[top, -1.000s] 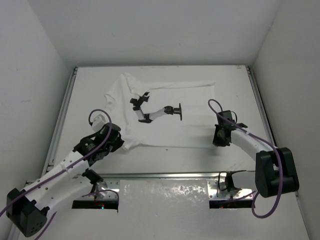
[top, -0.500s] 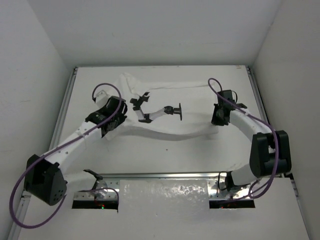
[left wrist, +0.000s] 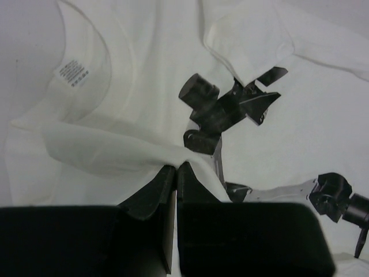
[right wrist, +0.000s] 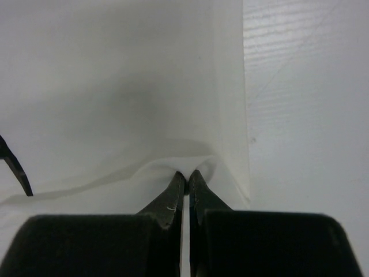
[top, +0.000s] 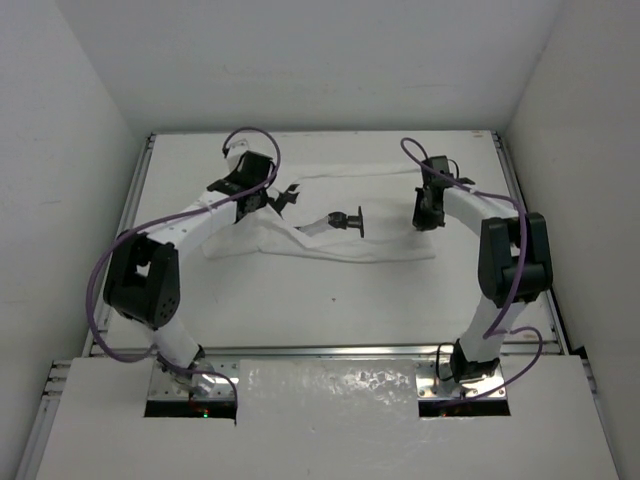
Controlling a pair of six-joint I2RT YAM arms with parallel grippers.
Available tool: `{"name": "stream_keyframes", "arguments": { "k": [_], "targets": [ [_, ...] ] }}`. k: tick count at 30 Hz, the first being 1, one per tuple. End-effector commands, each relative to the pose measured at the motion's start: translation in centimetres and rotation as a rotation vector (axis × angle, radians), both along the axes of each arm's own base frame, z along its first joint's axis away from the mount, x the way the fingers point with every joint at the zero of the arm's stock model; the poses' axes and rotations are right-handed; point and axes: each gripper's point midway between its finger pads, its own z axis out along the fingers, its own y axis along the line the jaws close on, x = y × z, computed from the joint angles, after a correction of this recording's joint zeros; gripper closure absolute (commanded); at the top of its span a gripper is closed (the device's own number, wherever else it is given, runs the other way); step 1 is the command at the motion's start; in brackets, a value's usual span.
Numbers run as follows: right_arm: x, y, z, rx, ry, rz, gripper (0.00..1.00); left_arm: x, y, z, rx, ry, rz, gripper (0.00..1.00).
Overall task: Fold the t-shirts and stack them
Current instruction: Fold the flattened tshirt in 1/3 of the way
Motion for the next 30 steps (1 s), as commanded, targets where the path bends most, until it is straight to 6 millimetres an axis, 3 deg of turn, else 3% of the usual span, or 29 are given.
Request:
{"name": "stream_keyframes", "arguments": {
  "k": [1,4,5,7,9,10,12,13,14,17,18,19,20,21,22,23,24,25,26,29,30],
  "targets": [
    [2.7,-0.1,1.6,-0.013,-0.056,0.025,1.00,3.1,1.0,1.8,0.070,-0.071,-0.002,1.00],
    [3.8,-0.3,1.4,-0.030,-0.052,0.027,1.00,4.5,1.1,0.8,0.118,-0.038,-0.017,1.00],
    [4.0,-0.3,1.0,-0.030,-0.046,0.025,1.00,4.9,1.1,-0.3,0.146,-0.008,-0.039,1.00],
    [4.6,-0.3,1.4,-0.033,-0.061,0.022,1.00,5.8,0.7,-0.2,0.154,-0.008,-0.060,0.98],
    [5.0,-0.6,1.5,-0.048,-0.071,0.010,1.00,6.4,0.3,-0.5,0.159,-0.017,-0.099,0.89],
    [5.1,-0.6,1.5,-0.049,-0.073,0.010,1.00,6.6,0.2,-0.4,0.160,-0.026,-0.109,0.83],
    [5.6,-0.8,1.5,-0.059,-0.072,0.006,1.00,6.9,0.1,-0.1,0.166,-0.039,-0.122,0.60],
    [5.8,-0.8,1.3,-0.060,-0.072,0.011,1.00,6.8,0.3,0.2,0.169,-0.044,-0.111,0.39],
    [6.0,-0.6,1.2,-0.057,-0.069,0.018,1.00,6.6,0.5,0.3,0.153,-0.047,-0.075,0.33],
    [7.1,-0.3,0.9,-0.042,-0.070,0.036,0.96,4.6,3.1,1.6,0.101,-0.082,0.150,0.23],
    [7.4,-0.2,1.4,-0.033,-0.068,0.036,0.85,2.3,5.1,1.0,0.115,-0.027,0.245,0.21],
    [7.4,-0.1,1.9,-0.023,-0.067,0.038,0.49,0.2,5.8,1.0,0.024,-0.037,0.359,0.21],
    [7.3,0.1,2.3,-0.009,-0.074,0.034,0.37,-2.8,7.0,-0.1,0.021,0.035,0.429,0.21],
    [7.3,0.2,3.8,0.000,-0.107,0.036,0.28,-4.3,7.1,1.1,-0.026,0.003,0.463,0.22],
    [7.0,0.1,4.4,0.001,-0.116,0.032,0.21,-7.1,7.5,-1.4,-0.037,0.053,0.491,0.22],
    [6.2,0.0,4.7,-0.004,-0.105,0.023,0.12,-8.6,7.0,-2.4,-0.081,0.086,0.479,0.22],
    [5.6,-0.3,5.0,-0.013,-0.104,0.014,0.01,-9.5,6.8,-1.9,-0.130,0.055,0.466,0.22],
    [5.1,-0.3,6.0,-0.009,-0.121,0.011,0.01,-11.8,7.0,-4.1,-0.123,0.108,0.467,0.21],
    [3.6,-0.3,4.9,-0.002,-0.081,0.012,0.01,-12.7,7.1,-4.7,-0.133,0.120,0.469,0.21],
    [1.1,0.5,2.7,0.051,-0.034,0.028,0.01,-14.2,7.9,-6.2,-0.116,0.126,0.471,0.21],
    [0.9,0.8,2.3,0.063,-0.041,0.028,0.01,-13.8,8.3,-6.4,-0.119,0.111,0.477,0.21]
  ]
}}
